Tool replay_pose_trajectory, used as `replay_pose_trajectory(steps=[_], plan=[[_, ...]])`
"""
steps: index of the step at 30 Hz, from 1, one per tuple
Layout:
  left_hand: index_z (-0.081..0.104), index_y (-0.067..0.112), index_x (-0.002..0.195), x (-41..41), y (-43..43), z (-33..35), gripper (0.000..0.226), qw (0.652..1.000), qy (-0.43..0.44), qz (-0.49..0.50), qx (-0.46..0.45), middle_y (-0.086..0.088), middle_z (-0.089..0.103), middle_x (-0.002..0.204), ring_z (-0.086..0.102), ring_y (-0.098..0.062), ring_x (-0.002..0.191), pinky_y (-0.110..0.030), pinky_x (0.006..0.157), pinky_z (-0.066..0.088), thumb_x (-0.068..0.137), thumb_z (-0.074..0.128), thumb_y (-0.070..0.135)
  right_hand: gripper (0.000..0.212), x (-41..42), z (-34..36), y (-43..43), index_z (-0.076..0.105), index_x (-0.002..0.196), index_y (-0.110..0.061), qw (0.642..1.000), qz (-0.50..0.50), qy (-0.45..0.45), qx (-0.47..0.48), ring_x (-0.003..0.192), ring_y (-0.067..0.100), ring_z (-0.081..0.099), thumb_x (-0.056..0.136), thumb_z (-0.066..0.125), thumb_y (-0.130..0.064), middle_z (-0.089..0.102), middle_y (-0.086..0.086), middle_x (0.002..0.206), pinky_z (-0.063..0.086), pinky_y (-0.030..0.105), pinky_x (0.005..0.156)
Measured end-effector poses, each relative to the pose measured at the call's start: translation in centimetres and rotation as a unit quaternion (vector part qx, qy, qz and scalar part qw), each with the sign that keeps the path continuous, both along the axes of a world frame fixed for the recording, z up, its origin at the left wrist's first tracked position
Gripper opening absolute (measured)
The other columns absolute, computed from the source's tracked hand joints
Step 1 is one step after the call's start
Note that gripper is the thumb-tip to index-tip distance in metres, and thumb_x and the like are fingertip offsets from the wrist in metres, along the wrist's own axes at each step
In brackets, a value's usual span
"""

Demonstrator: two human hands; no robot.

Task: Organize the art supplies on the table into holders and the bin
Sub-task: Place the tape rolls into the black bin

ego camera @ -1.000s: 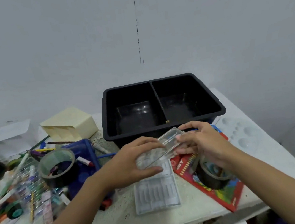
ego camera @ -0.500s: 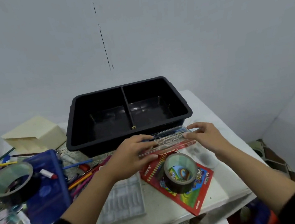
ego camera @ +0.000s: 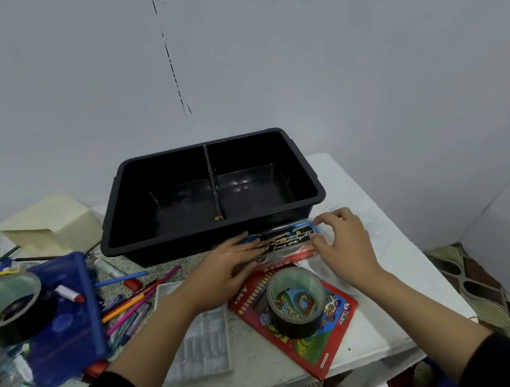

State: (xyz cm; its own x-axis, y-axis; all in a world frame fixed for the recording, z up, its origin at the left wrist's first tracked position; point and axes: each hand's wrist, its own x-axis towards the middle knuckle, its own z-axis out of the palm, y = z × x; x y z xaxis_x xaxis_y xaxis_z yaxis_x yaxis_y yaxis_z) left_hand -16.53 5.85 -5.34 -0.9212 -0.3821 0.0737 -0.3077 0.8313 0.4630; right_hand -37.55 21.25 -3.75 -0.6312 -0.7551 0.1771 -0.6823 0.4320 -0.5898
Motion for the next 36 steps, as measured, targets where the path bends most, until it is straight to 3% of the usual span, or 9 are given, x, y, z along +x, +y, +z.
replay_pose_trajectory(steps=[2,4,6,9,16,20,26,31,36], plan=[[0.053,0.034,0.141,0.7,0.3,0.8,0.042,1.0,0.017,0.009,0.016,0.019,0.044,0.15,0.025,0.001,0.144,-0.026,0.119,0.023,0.101,0.046,0.044,0.006,0.7,1.2,0.4,0.069,0.098,-0.023,0.996,0.07,-0.008,-0.057,0.093,0.012,0.056,0.094,0.065,-0.024,0.063,-0.006,0.096,0.05,0.034,0.081],[0.06,0.031,0.134,1.9,0.4,1.7,0.038,0.998,0.045,0.029,0.018,0.018,0.056,0.136,0.044,0.002,0.129,-0.029,0.109,0.041,0.1,0.051,0.044,0.002,1.4,2.5,0.8,0.068,0.095,-0.024,0.983,0.178,-0.011,-0.049,0.083,0.006,0.057,0.094,0.066,-0.024,0.063,-0.01,0.087,0.05,0.031,0.074],[0.065,0.029,0.127,3.3,0.4,2.4,0.033,0.996,0.079,0.048,0.011,0.021,0.061,0.119,0.054,0.002,0.114,-0.027,0.096,0.049,0.099,0.053,0.042,0.014,2.0,3.4,1.1,0.068,0.107,-0.027,0.959,0.281,0.026,0.022,0.088,0.004,0.057,0.094,0.064,-0.032,0.063,-0.013,0.095,0.051,0.029,0.077],[0.07,0.026,0.119,5.4,0.4,3.0,0.025,0.991,0.109,0.08,-0.009,0.02,0.062,0.104,0.061,-0.001,0.098,-0.026,0.084,0.054,0.098,0.058,0.032,0.038,2.8,3.4,1.0,0.06,0.13,-0.031,0.928,0.341,0.109,0.099,0.106,0.005,0.053,0.092,0.062,-0.036,0.06,-0.013,0.116,0.052,0.028,0.084],[0.072,0.022,0.107,11.0,-0.4,3.8,0.014,0.963,0.141,0.217,-0.08,0.014,0.061,0.095,0.059,-0.005,0.089,-0.026,0.078,0.051,0.095,0.064,0.021,0.035,3.5,2.7,-0.5,0.064,0.129,-0.028,0.905,0.38,0.155,0.111,0.111,0.016,0.063,0.095,0.06,-0.021,0.065,-0.008,0.124,0.056,0.037,0.085],[0.068,0.017,0.097,15.6,-1.5,4.6,0.011,0.923,0.127,0.33,-0.153,0.006,0.057,0.092,0.052,-0.016,0.088,-0.035,0.077,0.045,0.089,0.069,0.011,0.032,4.3,3.6,-2.1,0.066,0.126,-0.031,0.905,0.389,0.148,0.091,0.108,0.012,0.059,0.097,0.058,-0.019,0.063,-0.013,0.117,0.048,0.024,0.079],[0.062,0.017,0.107,22.3,-4.4,3.9,0.026,0.894,0.041,0.408,-0.179,-0.004,0.057,0.103,0.052,-0.028,0.096,-0.045,0.079,0.046,0.084,0.074,0.013,0.024,7.6,6.0,-7.2,0.067,0.117,-0.032,0.906,0.413,0.09,0.029,0.097,0.015,0.063,0.098,0.057,-0.022,0.062,-0.013,0.106,0.052,0.043,0.084],[0.049,0.027,0.119,25.3,-5.0,3.4,0.04,0.9,-0.022,0.412,-0.144,-0.002,0.056,0.124,0.052,-0.028,0.114,-0.05,0.093,0.041,0.086,0.072,0.028,0.02,10.6,7.3,-11.7,0.068,0.117,-0.024,0.923,0.38,0.028,-0.047,0.095,0.012,0.062,0.1,0.059,-0.019,0.065,-0.008,0.101,0.052,0.039,0.086],[0.047,0.035,0.114,26.8,-5.2,4.2,0.039,0.924,-0.014,0.346,-0.165,0.013,0.068,0.105,0.063,-0.018,0.096,-0.031,0.077,0.03,0.087,0.071,0.021,0.017,13.5,8.2,-14.9,0.066,0.116,-0.02,0.947,0.312,0.001,-0.082,0.092,0.015,0.06,0.101,0.057,-0.019,0.065,-0.001,0.101,0.052,0.037,0.082]])
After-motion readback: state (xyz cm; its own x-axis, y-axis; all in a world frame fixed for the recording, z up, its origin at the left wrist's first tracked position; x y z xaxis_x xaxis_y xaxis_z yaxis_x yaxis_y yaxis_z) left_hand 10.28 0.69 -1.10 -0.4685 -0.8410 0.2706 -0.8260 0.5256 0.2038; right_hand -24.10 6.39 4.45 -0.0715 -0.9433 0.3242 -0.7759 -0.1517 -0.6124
